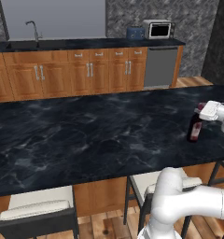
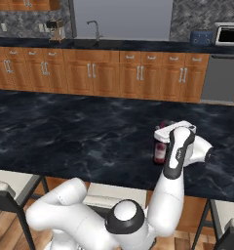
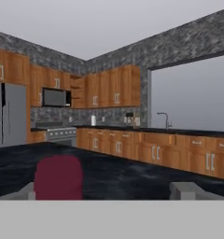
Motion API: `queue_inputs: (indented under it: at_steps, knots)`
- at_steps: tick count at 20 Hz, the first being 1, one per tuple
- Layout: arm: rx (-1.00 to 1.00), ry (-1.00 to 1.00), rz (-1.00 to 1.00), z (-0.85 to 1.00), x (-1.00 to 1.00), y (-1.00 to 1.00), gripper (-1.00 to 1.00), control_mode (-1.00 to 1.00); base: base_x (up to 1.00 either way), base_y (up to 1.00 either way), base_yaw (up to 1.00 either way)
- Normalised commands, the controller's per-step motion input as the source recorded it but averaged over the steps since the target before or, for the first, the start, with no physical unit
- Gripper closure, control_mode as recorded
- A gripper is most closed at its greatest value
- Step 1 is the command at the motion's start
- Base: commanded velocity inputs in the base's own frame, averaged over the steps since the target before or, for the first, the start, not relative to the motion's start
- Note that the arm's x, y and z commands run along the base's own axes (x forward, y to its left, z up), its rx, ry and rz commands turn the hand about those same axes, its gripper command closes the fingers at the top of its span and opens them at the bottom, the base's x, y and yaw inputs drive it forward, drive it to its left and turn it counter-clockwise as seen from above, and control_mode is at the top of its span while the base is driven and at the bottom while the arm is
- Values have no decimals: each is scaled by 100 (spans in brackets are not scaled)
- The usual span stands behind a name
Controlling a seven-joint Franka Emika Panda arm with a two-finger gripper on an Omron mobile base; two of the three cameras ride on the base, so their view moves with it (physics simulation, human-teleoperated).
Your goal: Get the candle and the wine from the cabinet and move them to the dining counter.
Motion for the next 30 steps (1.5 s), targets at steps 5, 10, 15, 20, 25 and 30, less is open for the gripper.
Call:
queue_inputs:
  at_steps: [5, 10, 15, 20, 25, 30]
  knots:
    - [0, 0, 0, 46, -1, 0, -100, -100, 0, 0, 0]
    - [0, 4, 0, 56, -13, 0, -100, -100, 0, 0, 0]
    - [-1, 11, -6, 65, -36, 0, -100, -100, 0, 0, 0]
    - [-2, 15, -10, 59, -41, 4, -100, -100, 0, 0, 0]
    - [-5, 14, -12, 43, -53, 20, -100, -100, 0, 0, 0]
    - [-10, 8, -9, 36, -46, 55, -100, -100, 0, 0, 0]
